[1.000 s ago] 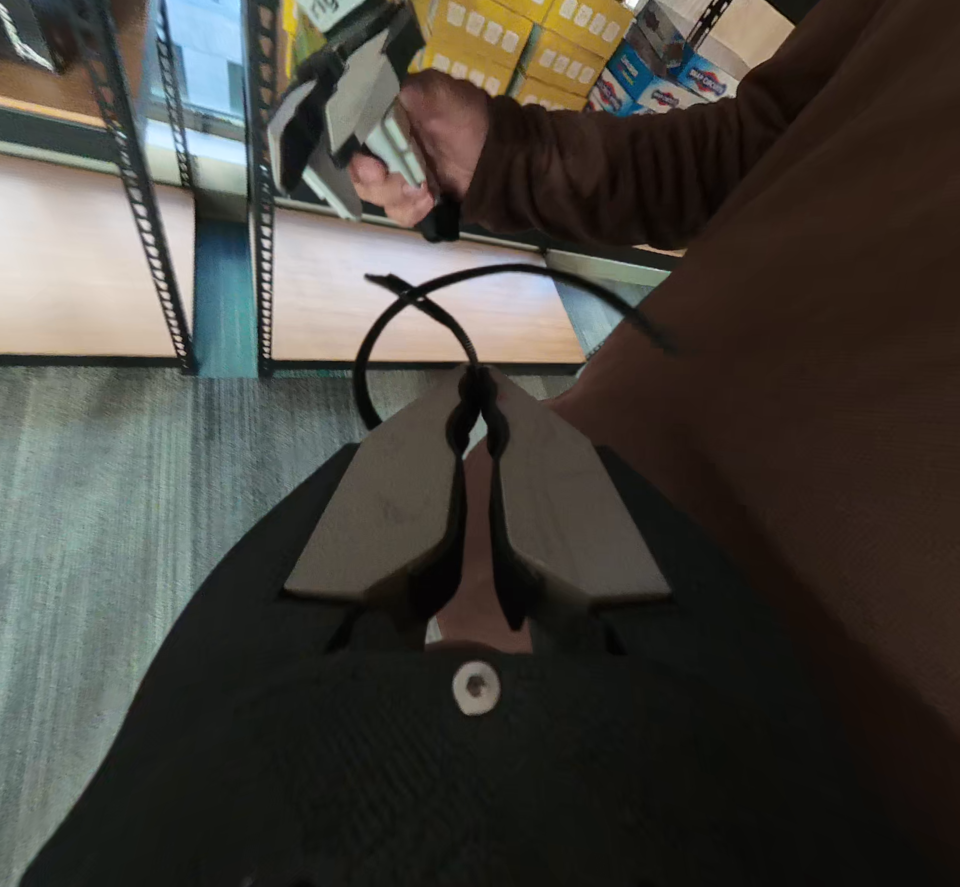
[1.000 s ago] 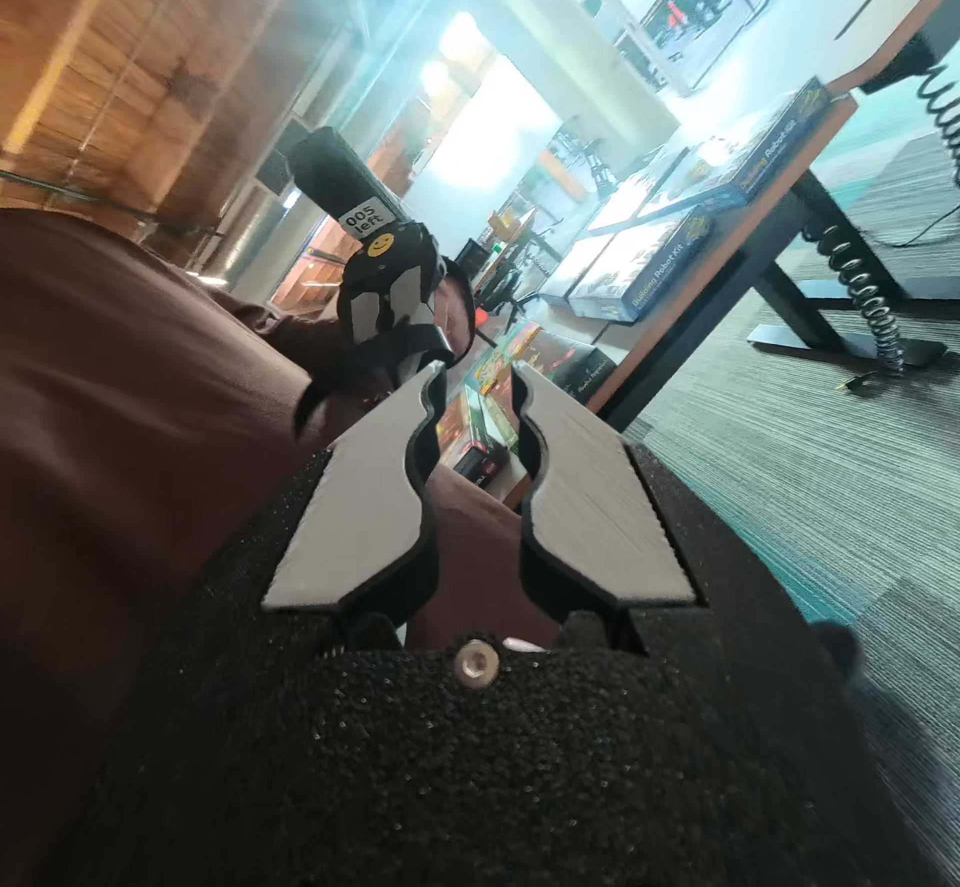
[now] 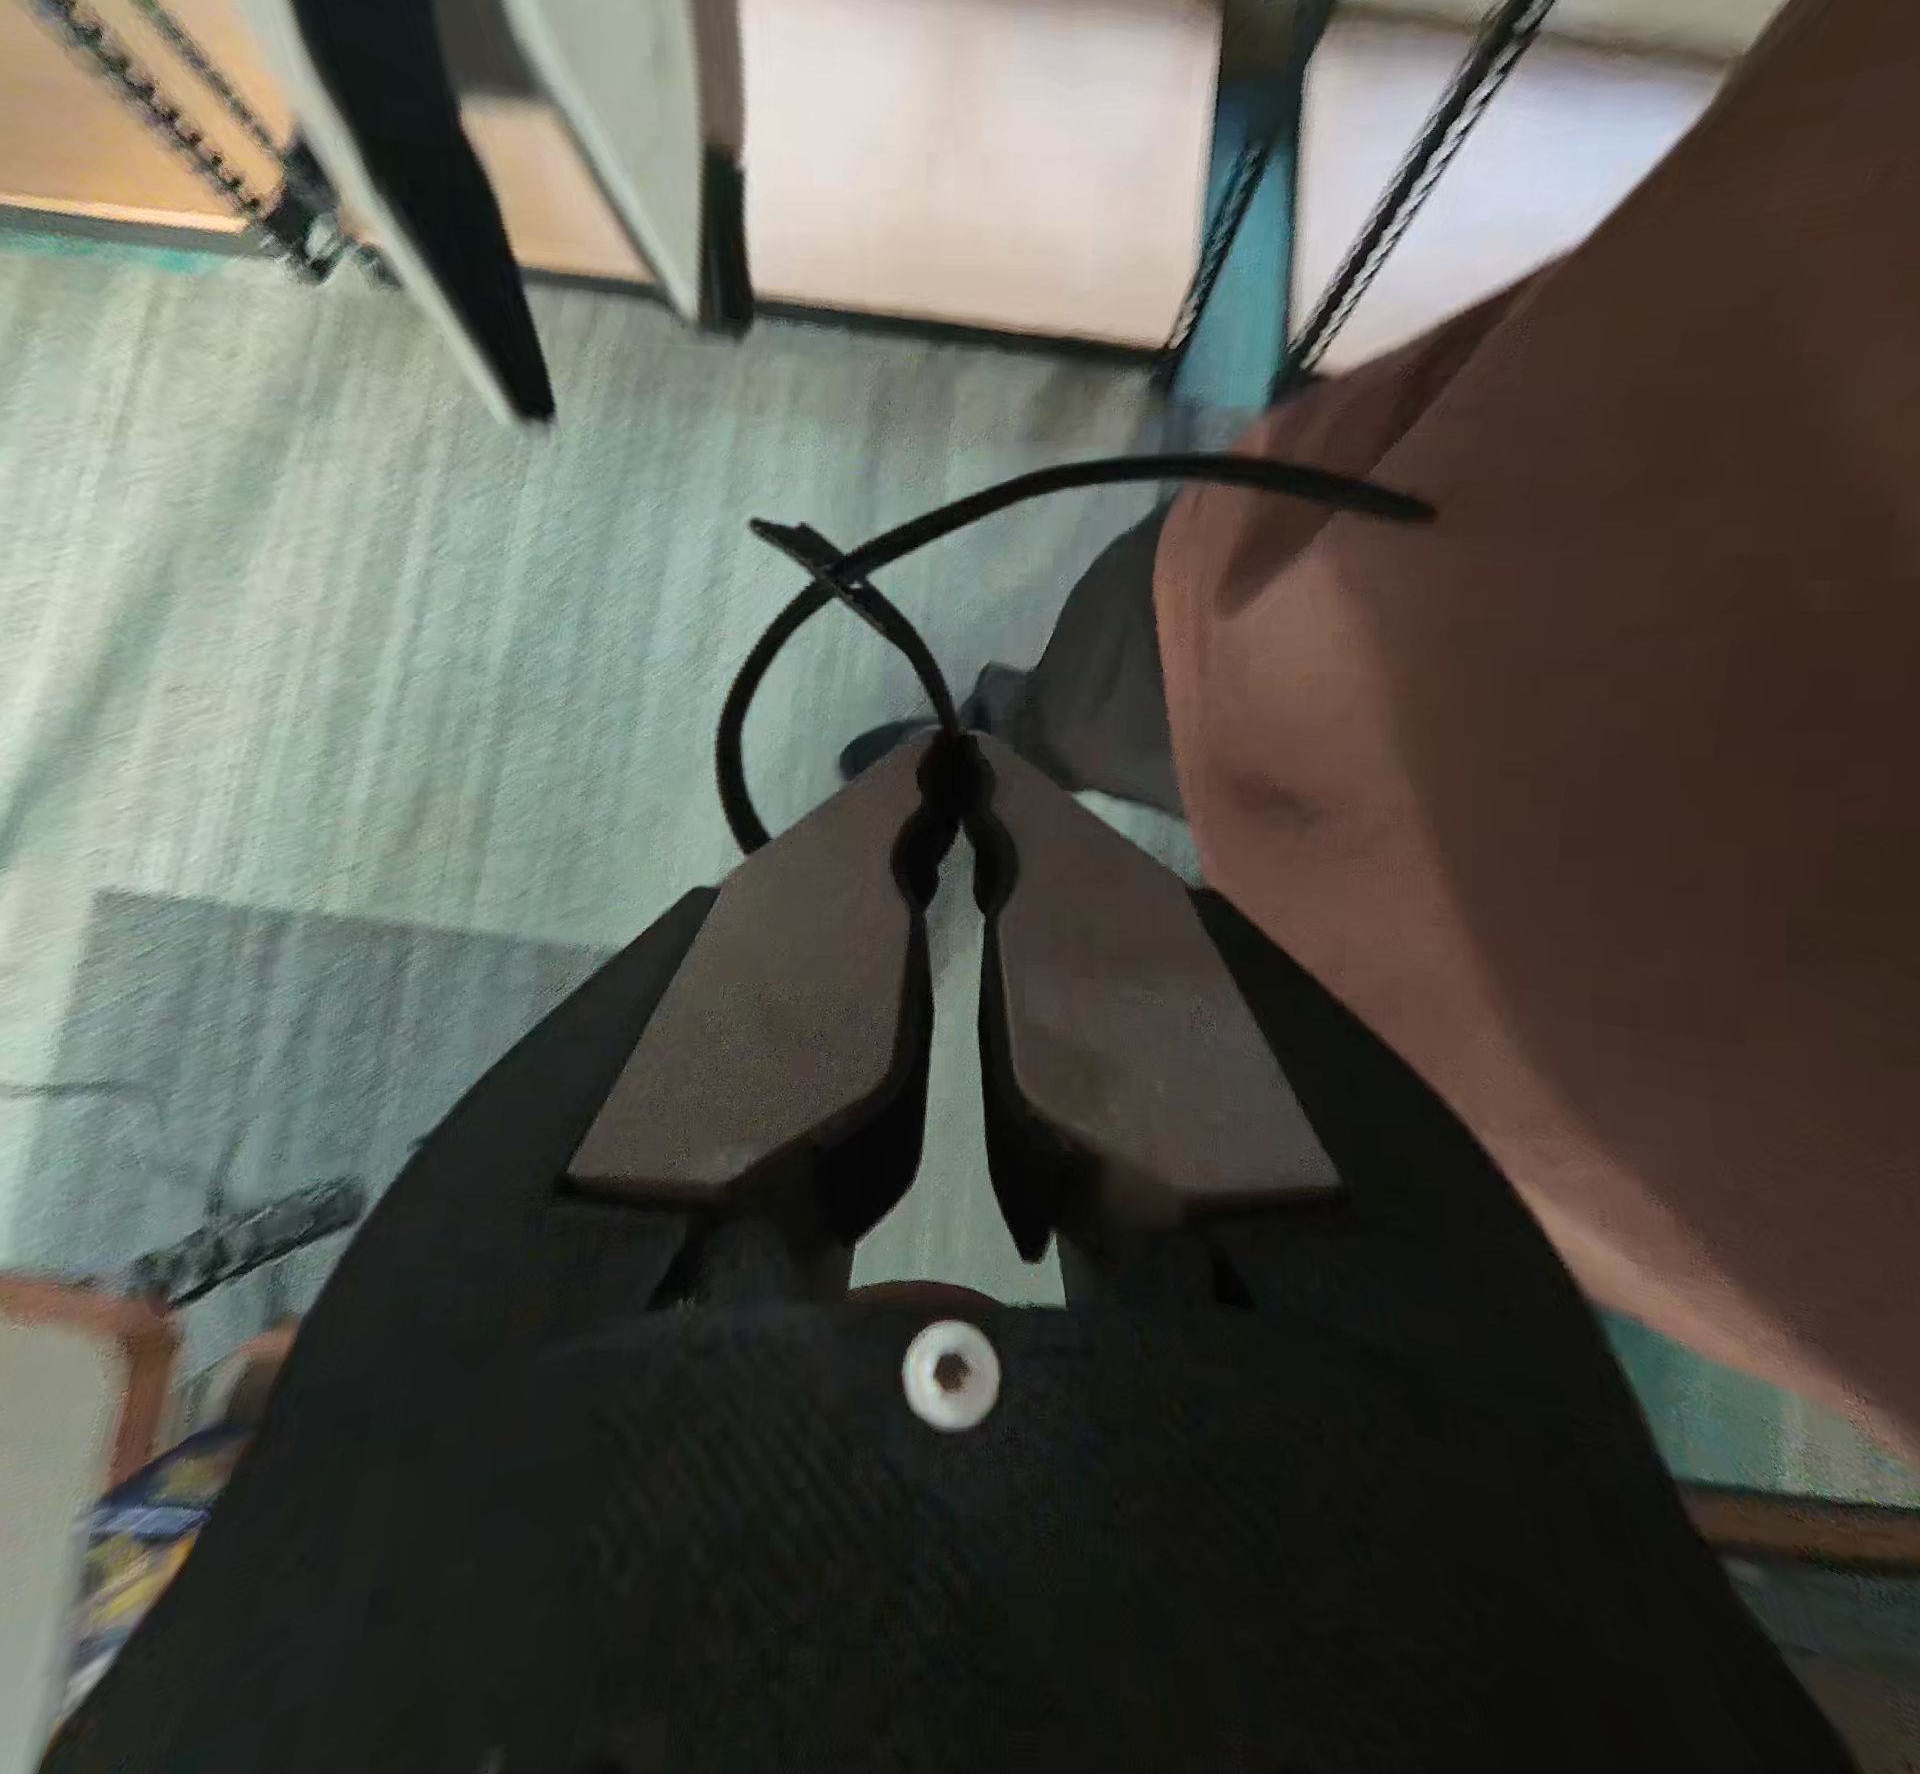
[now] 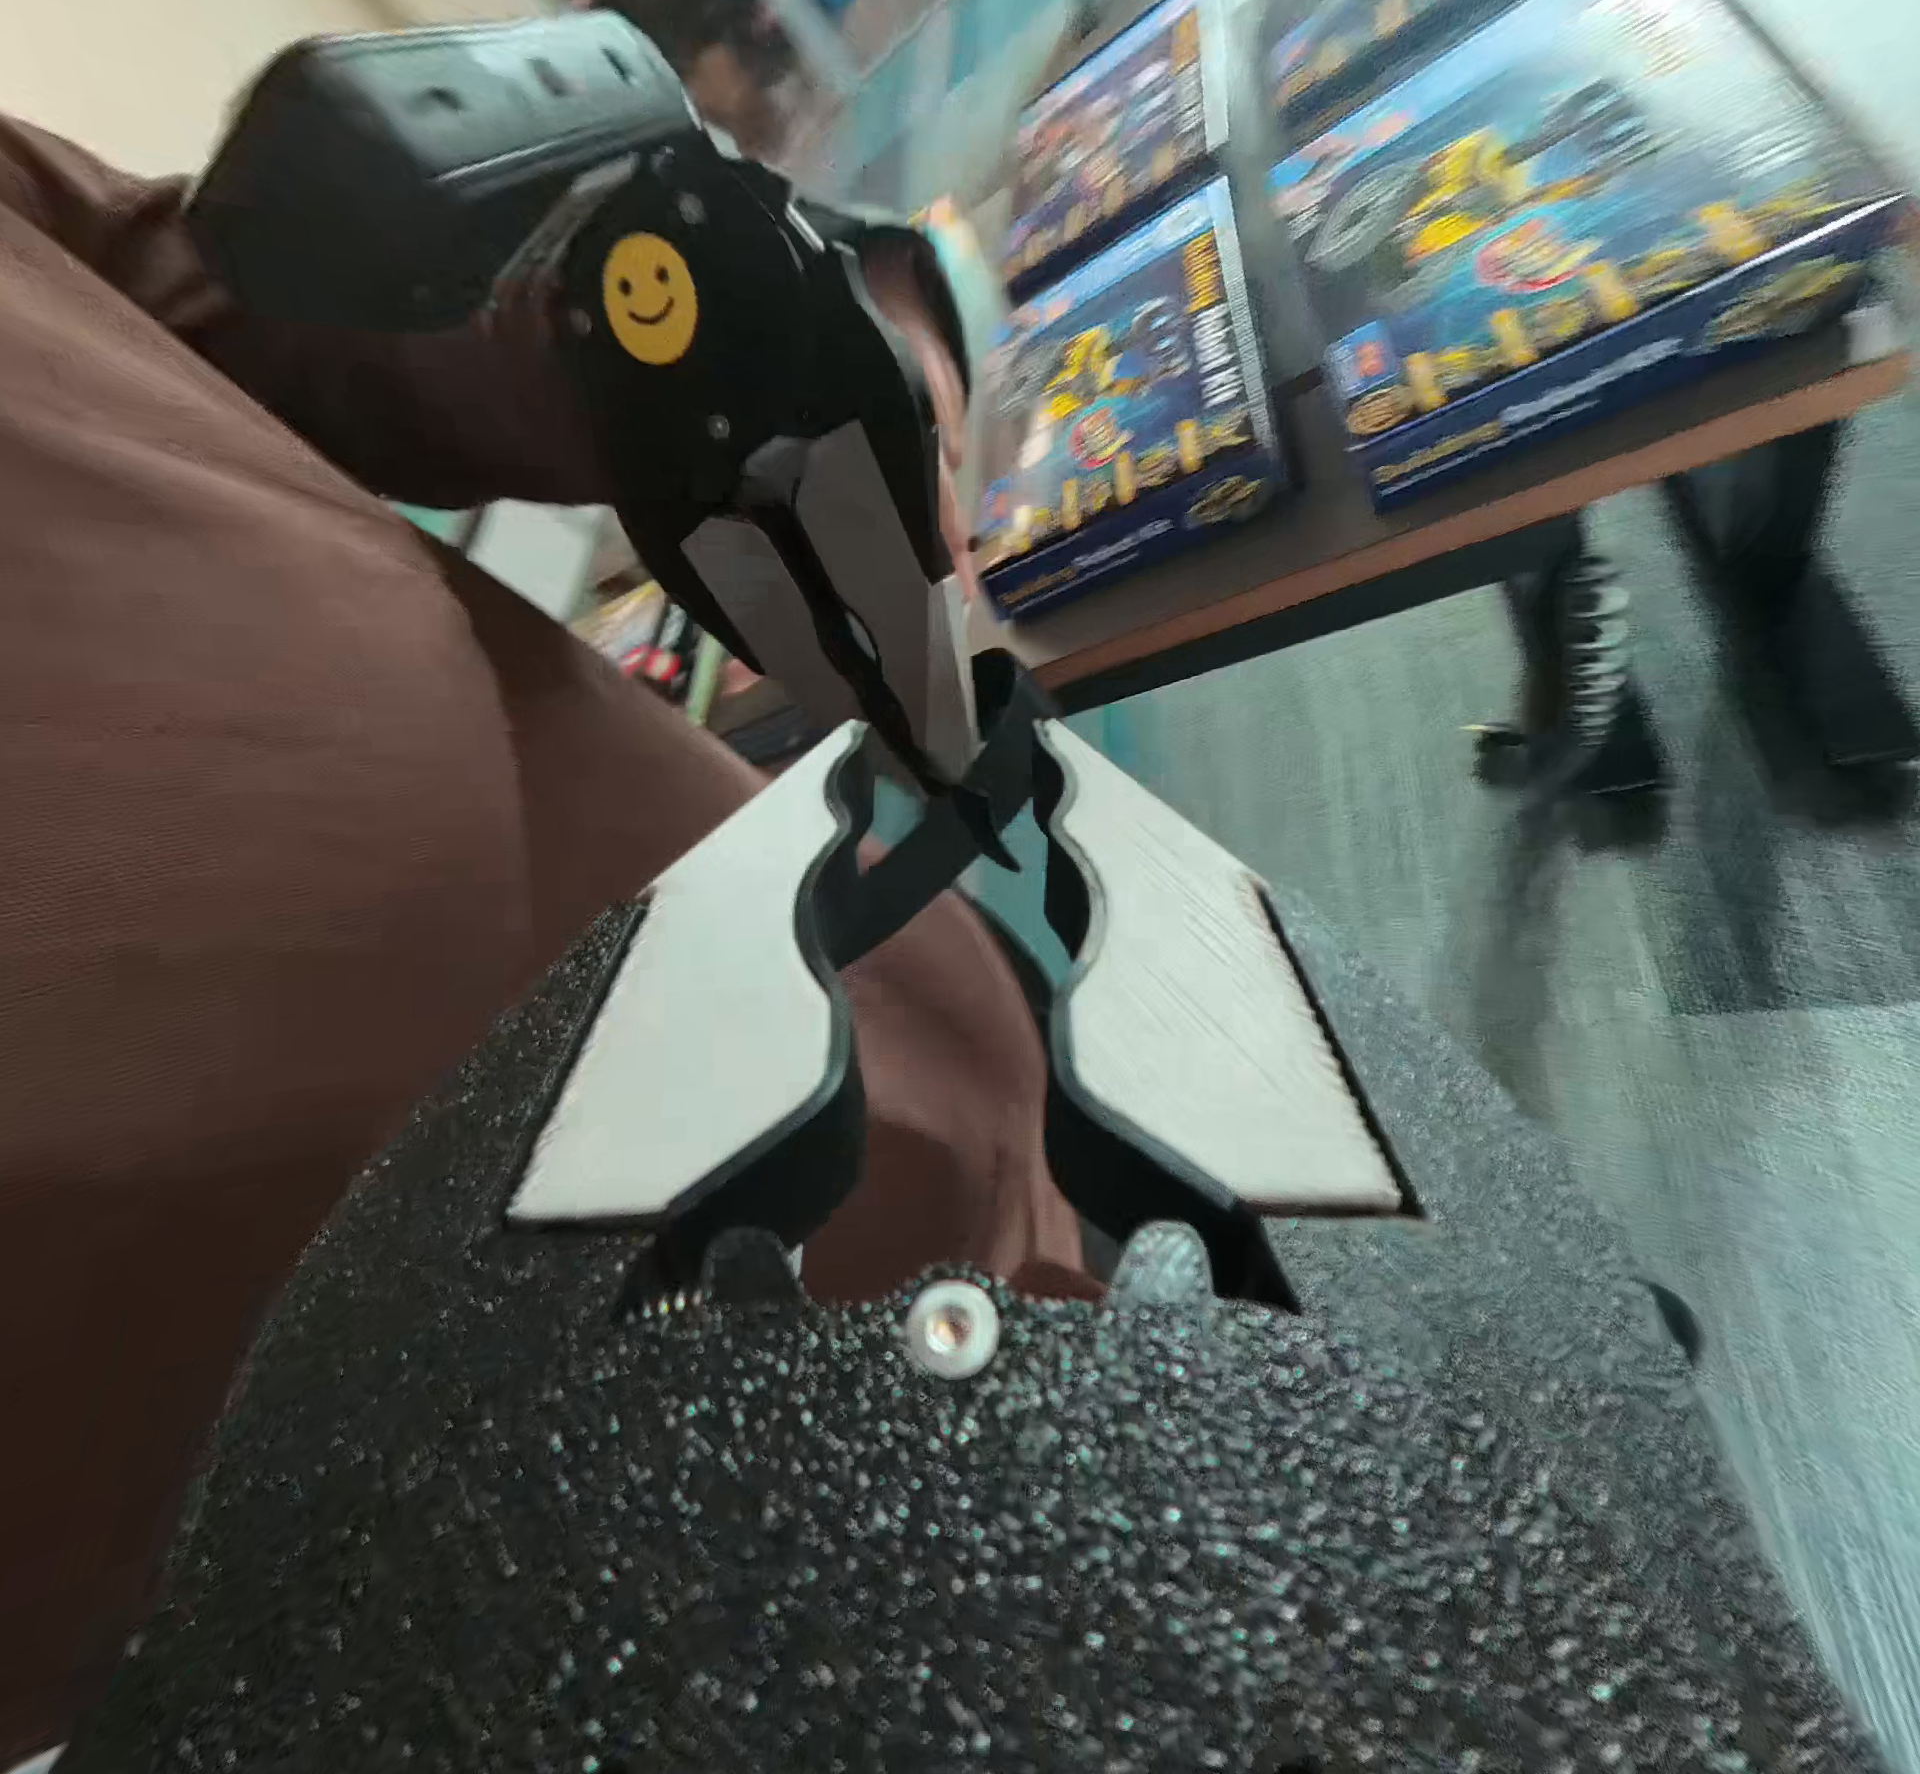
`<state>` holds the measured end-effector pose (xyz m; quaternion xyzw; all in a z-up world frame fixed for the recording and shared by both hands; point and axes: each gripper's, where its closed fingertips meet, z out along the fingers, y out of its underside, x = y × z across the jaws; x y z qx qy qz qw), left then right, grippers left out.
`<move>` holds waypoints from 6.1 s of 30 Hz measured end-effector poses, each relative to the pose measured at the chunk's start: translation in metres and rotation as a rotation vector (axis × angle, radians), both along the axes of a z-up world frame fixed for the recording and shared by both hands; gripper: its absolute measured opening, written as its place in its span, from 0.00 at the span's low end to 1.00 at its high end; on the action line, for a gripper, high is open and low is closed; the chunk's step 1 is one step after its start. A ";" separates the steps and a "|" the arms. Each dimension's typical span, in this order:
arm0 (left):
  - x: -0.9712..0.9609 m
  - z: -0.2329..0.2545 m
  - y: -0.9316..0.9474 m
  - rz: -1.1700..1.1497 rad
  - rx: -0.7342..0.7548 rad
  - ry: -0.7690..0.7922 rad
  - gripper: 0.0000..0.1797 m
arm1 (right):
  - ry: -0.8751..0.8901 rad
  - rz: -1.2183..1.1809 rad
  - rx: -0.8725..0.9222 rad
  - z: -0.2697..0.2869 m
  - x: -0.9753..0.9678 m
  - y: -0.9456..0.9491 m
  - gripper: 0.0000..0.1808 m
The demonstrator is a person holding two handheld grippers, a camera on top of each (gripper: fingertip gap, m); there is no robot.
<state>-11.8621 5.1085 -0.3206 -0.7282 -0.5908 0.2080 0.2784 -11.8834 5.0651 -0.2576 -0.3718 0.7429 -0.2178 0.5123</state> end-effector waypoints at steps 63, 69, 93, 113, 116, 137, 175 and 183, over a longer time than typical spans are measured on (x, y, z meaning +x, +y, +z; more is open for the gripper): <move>0.055 0.043 -0.123 0.012 0.165 -0.055 0.00 | -0.111 0.448 -0.193 0.001 0.068 -0.073 0.00; 0.053 0.042 -0.133 0.085 0.203 0.041 0.00 | -0.156 0.528 -0.164 0.001 0.062 -0.056 0.00; 0.072 0.031 -0.185 0.729 0.416 0.137 0.00 | 0.028 0.260 -0.365 0.009 0.075 -0.089 0.13; 0.087 0.013 -0.195 0.906 0.426 0.158 0.02 | 0.093 0.192 -0.387 -0.007 0.075 -0.100 0.00; 0.096 0.011 -0.200 0.888 0.328 0.137 0.11 | 0.117 0.202 -0.402 -0.009 0.071 -0.101 0.00; 0.054 0.057 -0.162 0.158 -0.015 0.042 0.23 | 0.148 0.376 -0.378 -0.011 0.060 -0.077 0.00; -0.106 0.039 -0.347 1.003 0.464 0.457 0.00 | 0.054 -0.145 -0.212 -0.072 -0.122 -0.172 0.00; -0.107 0.021 -0.413 1.057 0.520 0.473 0.00 | 0.110 -0.285 -0.256 -0.075 -0.135 -0.257 0.00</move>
